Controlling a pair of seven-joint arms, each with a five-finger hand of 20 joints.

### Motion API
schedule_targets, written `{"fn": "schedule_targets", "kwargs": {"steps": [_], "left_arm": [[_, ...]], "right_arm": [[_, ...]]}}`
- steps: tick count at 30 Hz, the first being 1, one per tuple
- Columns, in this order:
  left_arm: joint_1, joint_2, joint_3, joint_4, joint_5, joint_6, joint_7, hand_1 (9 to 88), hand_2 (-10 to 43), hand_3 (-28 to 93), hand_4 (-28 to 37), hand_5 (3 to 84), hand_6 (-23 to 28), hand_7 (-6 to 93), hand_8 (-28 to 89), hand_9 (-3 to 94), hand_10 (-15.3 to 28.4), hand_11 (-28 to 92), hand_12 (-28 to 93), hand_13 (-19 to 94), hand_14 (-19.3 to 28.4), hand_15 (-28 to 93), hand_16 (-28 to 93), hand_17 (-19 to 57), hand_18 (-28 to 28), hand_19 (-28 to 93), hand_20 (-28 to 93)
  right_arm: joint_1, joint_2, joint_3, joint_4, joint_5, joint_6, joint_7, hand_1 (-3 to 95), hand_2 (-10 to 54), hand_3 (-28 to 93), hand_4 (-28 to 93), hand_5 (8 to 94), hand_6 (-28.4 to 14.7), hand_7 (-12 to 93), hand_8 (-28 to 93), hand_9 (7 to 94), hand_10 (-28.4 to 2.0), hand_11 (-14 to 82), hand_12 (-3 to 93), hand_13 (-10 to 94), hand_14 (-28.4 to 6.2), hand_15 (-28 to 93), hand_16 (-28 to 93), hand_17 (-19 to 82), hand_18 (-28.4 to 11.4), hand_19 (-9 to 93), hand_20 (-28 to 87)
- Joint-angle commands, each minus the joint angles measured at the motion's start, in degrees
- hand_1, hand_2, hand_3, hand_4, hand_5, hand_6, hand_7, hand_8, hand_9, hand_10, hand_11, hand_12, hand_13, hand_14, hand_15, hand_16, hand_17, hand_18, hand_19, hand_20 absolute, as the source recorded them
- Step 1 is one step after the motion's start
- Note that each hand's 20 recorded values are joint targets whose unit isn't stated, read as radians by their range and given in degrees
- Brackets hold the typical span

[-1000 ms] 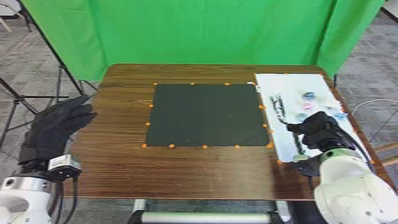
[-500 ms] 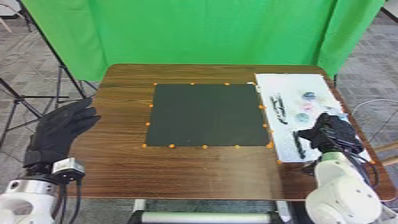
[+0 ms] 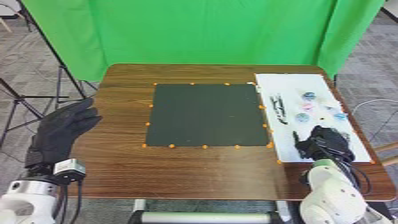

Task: Arrange flowers

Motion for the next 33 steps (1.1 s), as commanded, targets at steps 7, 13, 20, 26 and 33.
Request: {"fn": "schedule_targets", "kwargs": {"steps": [7,13,20,26,33], "left_arm": [[-0.75,-1.74,-0.50,-0.22,1.07,-0.86,-3.00,26.7,3.3,82,-22.2,42.9,11.6,19.7,-11,38.0,20.8,35,9,25,27.2,63,-14,-9.6,22.6,59,9],[-0.65,-1.75,-0.60,-0.29,1.21,-1.00,-3.18,26.8,3.3,82,-22.2,42.9,11.6,19.8,-11,37.9,20.9,35,9,25,27.2,63,-14,-9.7,22.6,59,9],[-0.20,-2.15,-1.15,-0.46,1.33,-1.07,-3.55,26.8,3.3,82,-22.2,42.9,11.6,19.8,-11,37.9,20.9,35,9,25,27.2,63,-14,-9.7,22.7,59,9],[0.87,-2.43,-2.46,-0.73,1.29,-0.92,-3.38,26.7,3.4,82,-22.0,42.8,11.6,19.7,-11,37.9,20.8,36,9,25,27.1,63,-14,-9.7,22.7,59,9],[0.74,-2.88,-2.94,-0.70,1.58,-1.22,-4.09,26.7,3.4,82,-21.8,42.9,11.6,19.8,-11,37.9,20.9,35,9,25,27.2,63,-14,-9.7,22.6,59,9]], "right_arm": [[1.27,-0.15,-4.87,3.66,-5.09,-4.18,0.99,34.6,-7.7,74,-23,73.5,-11.5,24,-7,70.2,-21.5,49.4,24.9,65,-18.4,73,20,42,-26.8,93,11],[2.89,-0.58,-6.54,6.41,-4.02,-7.17,1.31,35.4,-8.1,74,-23,73.8,-11.4,24,-7,70.3,-21.4,49.6,25.0,65,-18.4,73,20,42,-27.0,93,11],[4.12,-1.73,-7.38,7.86,-0.79,-11.58,1.28,36.7,-7.9,75,-23,75.5,-10.2,26,-7,71.7,-20.5,50.9,25.5,67,-17.9,73,21,43,-26.9,93,12],[2.53,-3.01,-6.33,6.72,4.52,-16.68,1.99,40.0,-7.6,75,-24,77.7,-8.7,27,1,73.5,-19.6,51.8,26.7,69,-17.1,74,23,43,-27.5,93,19],[2.50,-4.08,-5.93,7.26,6.73,-18.42,2.11,45.9,-9.2,73,-26,78.7,-8.2,26,16,74.6,-19.0,52.4,27.3,70,-16.5,74,24,44,-27.6,93,21]]}}
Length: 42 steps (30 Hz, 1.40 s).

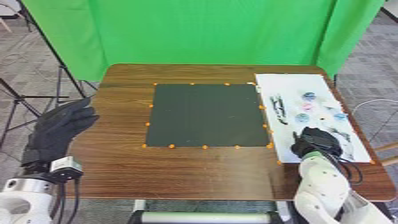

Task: Arrange flowers

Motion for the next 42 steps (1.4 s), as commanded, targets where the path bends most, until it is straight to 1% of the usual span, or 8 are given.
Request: {"fn": "schedule_targets", "kwargs": {"steps": [1,3,10,18,21,22,25,42], "left_arm": [[0.50,-0.70,-0.55,-0.40,0.37,-0.57,-0.55,26.7,3.4,82,-21.8,42.9,11.6,19.8,-11,37.9,20.9,35,9,25,27.2,63,-14,-9.7,22.6,59,9],[0.17,-0.91,-0.52,-0.40,0.58,-0.70,-1.05,26.8,3.4,82,-21.8,42.9,11.6,19.8,-11,37.9,20.9,36,9,25,27.2,63,-14,-9.6,22.6,59,9],[0.37,-0.95,-0.55,-0.45,0.48,-0.50,-1.05,26.8,3.4,82,-21.8,42.9,11.6,19.9,-11,37.8,20.8,36,9,25,27.2,63,-14,-9.6,22.6,59,9],[1.62,-0.58,-0.65,-0.60,-0.16,0.11,0.35,26.8,3.4,82,-21.9,42.9,11.6,19.8,-11,37.7,20.8,36,9,25,27.1,63,-14,-9.6,22.6,59,9],[2.64,-0.04,-1.00,-0.78,-0.78,0.60,1.45,26.8,3.4,82,-21.9,43.0,11.7,19.8,-11,37.7,20.8,36,9,25,27.2,63,-14,-9.6,22.6,59,9],[2.37,-0.23,-1.04,-0.74,-0.54,0.52,1.10,26.9,3.4,82,-21.9,43.0,11.7,19.8,-11,37.6,20.8,36,9,25,27.2,63,-14,-9.7,22.6,59,9],[2.94,0.20,-1.23,-0.75,-0.85,0.78,1.83,26.9,3.4,82,-21.9,43.0,11.7,19.8,-11,37.6,20.8,36,9,25,27.2,63,-14,-9.7,22.6,59,9],[4.07,0.53,-2.03,-1.01,-1.03,1.17,2.26,26.8,3.5,82,-21.9,43.1,11.8,19.8,-11,37.5,20.7,35,9,25,27.1,63,-14,-9.7,22.6,59,9]], "right_arm": [[-4.13,-2.30,-2.61,4.18,5.07,-3.50,0.77,46.7,-9.3,73,-26,78.9,-8.1,26,17,74.8,-18.9,52.4,27.4,70,-16.5,74,24,44,-27.6,93,22],[-4.28,-2.35,-2.59,4.59,4.54,-3.15,0.42,48.9,-9.4,72,-27,79.6,-7.8,26,18,75.2,-18.7,52.6,27.5,70,-16.3,74,24,45,-27.3,93,22],[-4.54,-2.40,-2.25,5.43,3.85,0.52,-1.90,55.2,-6.9,70,-28,82.5,-5.2,26,20,79.0,-16.3,50.2,31.7,73,-14.6,74,25,47,-24.7,93,24],[-4.73,-1.04,-1.28,4.70,2.75,10.61,-4.77,54.2,-6.8,74,-28,83.7,-3.7,27,25,81.5,-15.6,51.0,29.8,75,-13.4,74,27,48,-23.6,93,27],[-3.90,0.00,-1.18,4.03,1.31,13.22,-5.10,53.5,-7.2,75,-28,84.5,-3.8,26,26,82.3,-15.4,51.1,29.8,76,-13.1,74,27,49,-23.7,93,29],[-3.57,0.31,-1.09,3.55,1.31,13.79,-4.88,53.4,-7.3,76,-28,84.6,-3.9,26,26,82.5,-15.2,51.1,29.8,76,-13.1,74,27,49,-23.7,93,30],[-2.49,1.34,-0.98,2.36,0.37,15.44,-4.80,53.3,-7.7,76,-27,85.0,-4.0,26,27,83.0,-15.3,51.1,30.1,76,-12.9,74,28,50,-23.6,93,31],[4.42,5.01,-1.86,-3.44,-1.65,19.21,-5.87,53.4,-8.5,77,-26,86.2,-4.3,25,28,83.9,-15.3,50.7,31.3,77,-13.1,75,28,51,-23.8,93,34]]}}
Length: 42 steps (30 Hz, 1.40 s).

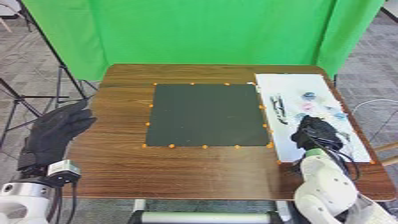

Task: Arrange flowers

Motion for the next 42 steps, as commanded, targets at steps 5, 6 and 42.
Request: {"fn": "schedule_targets", "kwargs": {"steps": [5,6,42], "left_arm": [[2.59,-0.09,-1.94,-0.95,-0.71,1.05,0.58,26.8,3.5,82,-21.9,43.1,11.8,19.8,-11,37.4,20.7,35,9,25,27.1,63,-14,-9.7,22.6,59,9],[2.73,-0.31,-2.18,-1.00,-0.53,1.03,0.12,26.8,3.5,82,-22.0,43.1,11.7,19.8,-11,37.4,20.7,35,9,25,27.1,63,-14,-9.7,22.6,59,9],[-8.79,0.65,2.50,0.75,2.15,-1.22,-4.67,26.9,3.6,82,-21.9,43.0,11.8,19.8,-11,37.3,20.8,36,9,25,27.2,63,-14,-9.7,22.6,60,9]], "right_arm": [[8.19,1.18,-4.18,-4.97,-0.18,2.47,-2.61,53.2,-8.9,78,-26,86.4,-4.4,25,28,84.2,-15.1,50.7,31.6,78,-13.1,75,28,51,-23.7,93,35],[9.80,0.99,-5.79,-5.27,0.10,1.86,-2.91,53.1,-9.0,78,-26,86.5,-4.4,24,28,84.2,-15.1,50.6,31.6,78,-13.1,75,28,51,-23.8,93,35],[34.41,-32.32,-30.73,22.87,6.96,-20.02,-9.80,52.0,-9.1,78,-24,87.1,-4.3,24,29,84.6,-14.9,51.7,30.8,78,-13.1,75,28,52,-24.5,93,38]]}}
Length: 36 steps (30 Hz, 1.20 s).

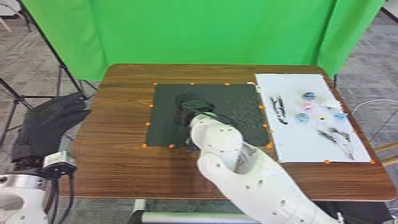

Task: Arrange flowers

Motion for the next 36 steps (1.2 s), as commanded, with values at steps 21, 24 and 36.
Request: {"fn": "schedule_targets", "kwargs": {"steps": [21,24,36], "left_arm": [[-12.62,0.01,7.36,2.77,2.80,-4.09,-4.27,27.0,3.5,82,-21.7,43.1,11.8,19.8,-11,37.4,20.7,36,9,25,27.1,63,-14,-9.7,22.6,60,9],[-12.93,-0.14,7.38,2.83,3.00,-4.15,-4.55,27.0,3.5,82,-21.6,43.1,11.8,19.8,-11,37.3,20.7,36,9,25,27.2,63,-14,-9.7,22.6,60,9],[-13.83,-0.58,7.85,3.13,3.53,-4.67,-5.28,27.1,3.5,83,-21.1,43.2,11.8,19.9,-11,37.3,20.7,35,9,25,27.2,63,-14,-9.8,22.6,60,9]], "right_arm": [[-1.61,-5.73,-0.12,6.03,2.69,0.03,5.39,50.5,-9.5,76,-24,87.1,-3.9,24,24,84.6,-14.3,51.5,29.4,79,-12.6,73,28,51,-24.2,93,35],[-1.69,-5.95,-0.02,6.02,3.52,-0.21,5.80,50.4,-9.5,75,-24,87.0,-4.0,24,23,84.3,-14.4,51.3,29.3,79,-12.6,73,28,51,-24.1,93,34],[-2.18,-6.06,0.44,5.74,5.37,0.57,6.17,43.3,-9.4,75,-25,85.4,-3.7,26,18,83.4,-15.0,49.9,28.4,78,-12.6,71,27,50,-23.7,93,28]]}}
